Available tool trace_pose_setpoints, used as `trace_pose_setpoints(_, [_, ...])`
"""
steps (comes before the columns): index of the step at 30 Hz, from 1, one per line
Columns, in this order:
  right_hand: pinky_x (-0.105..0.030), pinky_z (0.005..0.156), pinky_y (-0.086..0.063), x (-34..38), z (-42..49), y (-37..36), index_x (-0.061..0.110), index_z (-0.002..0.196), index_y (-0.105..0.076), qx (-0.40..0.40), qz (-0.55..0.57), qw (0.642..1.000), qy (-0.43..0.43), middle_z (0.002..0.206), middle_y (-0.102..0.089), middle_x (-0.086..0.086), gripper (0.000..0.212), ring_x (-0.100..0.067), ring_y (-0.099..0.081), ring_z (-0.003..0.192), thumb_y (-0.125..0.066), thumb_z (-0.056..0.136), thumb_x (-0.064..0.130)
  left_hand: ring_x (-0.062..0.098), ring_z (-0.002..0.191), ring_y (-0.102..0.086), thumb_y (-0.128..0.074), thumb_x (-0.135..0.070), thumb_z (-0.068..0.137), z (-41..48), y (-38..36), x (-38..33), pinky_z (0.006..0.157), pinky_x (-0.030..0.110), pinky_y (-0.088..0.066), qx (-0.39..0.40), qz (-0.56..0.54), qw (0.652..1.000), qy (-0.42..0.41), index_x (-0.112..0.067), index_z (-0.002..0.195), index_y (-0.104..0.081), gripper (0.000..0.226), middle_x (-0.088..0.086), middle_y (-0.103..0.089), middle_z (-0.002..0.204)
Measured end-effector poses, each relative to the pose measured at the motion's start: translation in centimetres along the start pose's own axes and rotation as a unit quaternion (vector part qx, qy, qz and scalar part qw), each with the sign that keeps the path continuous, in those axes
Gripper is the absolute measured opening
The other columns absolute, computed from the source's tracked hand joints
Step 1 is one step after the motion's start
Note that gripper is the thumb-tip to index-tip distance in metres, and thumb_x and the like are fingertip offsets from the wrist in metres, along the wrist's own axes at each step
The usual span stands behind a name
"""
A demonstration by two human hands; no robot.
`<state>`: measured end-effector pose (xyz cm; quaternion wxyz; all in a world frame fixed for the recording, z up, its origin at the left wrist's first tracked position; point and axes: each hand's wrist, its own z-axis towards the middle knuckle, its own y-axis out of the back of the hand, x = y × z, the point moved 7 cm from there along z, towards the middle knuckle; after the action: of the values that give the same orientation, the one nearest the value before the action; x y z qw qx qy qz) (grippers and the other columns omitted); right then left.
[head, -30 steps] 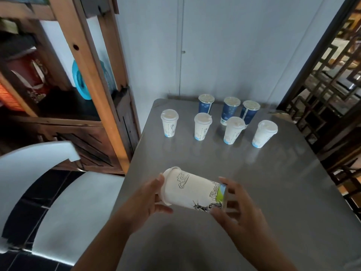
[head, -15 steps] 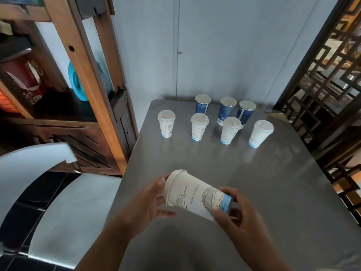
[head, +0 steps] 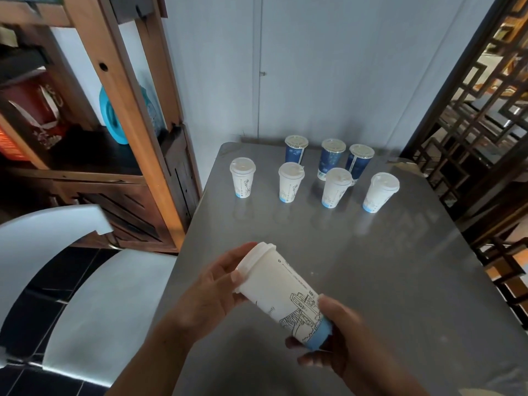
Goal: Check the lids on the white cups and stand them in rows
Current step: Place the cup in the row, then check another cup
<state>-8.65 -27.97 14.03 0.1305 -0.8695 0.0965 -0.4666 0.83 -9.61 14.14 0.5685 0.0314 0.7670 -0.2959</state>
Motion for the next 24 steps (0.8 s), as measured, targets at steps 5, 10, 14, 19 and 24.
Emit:
trace_pose_setpoints(5, [-0.039,0.058,-0.059,1.1,0.2,0.2,0.023,0.108,-0.069,-0.039,-0.059,0.994,0.088,0.098,-0.075,-0.014,0.043,-0.032,-0.073,0.079,-0.068,0.072,0.046,0.039,0.124,-0.06,-0.04,-0.035,0.099,0.5,-0.6,0.9,0.091,0.059,-0.056,-0.015,0.005,1.0,0.011,-0.021,0.138,-0.055,0.043,0.017,-0.061,0.135])
trace_pose_setpoints(10, [-0.015,0.07,-0.055,2.8,-1.0,0.0,0.054,0.108,-0.052,-0.124,-0.28,0.924,0.229,0.106,-0.068,0.031,0.044,0.002,-0.07,0.086,-0.064,0.066,0.059,0.043,0.11,-0.068,-0.055,-0.049,0.09,1.2,-0.3,1.6,0.079,0.051,-0.062,-0.109,-0.011,0.991,0.071,-0.006,0.128,-0.059,0.058,0.029,-0.064,0.125])
trace_pose_setpoints(14, [-0.019,0.072,-0.055,1.8,-0.7,0.3,0.043,0.113,-0.054,-0.109,-0.275,0.932,0.21,0.107,-0.068,0.026,0.053,0.001,-0.07,0.09,-0.066,0.065,0.061,0.041,0.106,-0.07,-0.056,-0.048,0.085,1.3,-0.5,1.7,0.073,0.046,-0.062,-0.124,-0.029,0.989,0.073,-0.006,0.125,-0.06,0.058,0.026,-0.068,0.12])
trace_pose_setpoints(19, [-0.029,0.084,-0.057,0.7,-0.2,1.2,0.039,0.117,-0.053,-0.093,-0.292,0.938,0.162,0.106,-0.071,0.021,0.059,-0.002,-0.07,0.094,-0.071,0.062,0.056,0.022,0.088,-0.074,-0.069,-0.051,0.081,2.9,-2.6,1.0,0.069,0.038,-0.06,-0.113,0.024,0.992,0.054,-0.012,0.108,-0.067,0.048,0.007,-0.075,0.096])
trace_pose_setpoints(24, [-0.025,0.075,-0.059,1.3,-1.2,5.2,0.033,0.108,-0.058,-0.129,-0.235,0.952,0.145,0.102,-0.073,0.022,0.052,-0.003,-0.072,0.09,-0.077,0.062,0.046,0.018,0.098,-0.073,-0.065,-0.046,0.085,5.7,-9.6,1.9,0.072,0.035,-0.059,-0.051,0.062,0.996,0.032,-0.014,0.121,-0.065,0.048,0.003,-0.076,0.107])
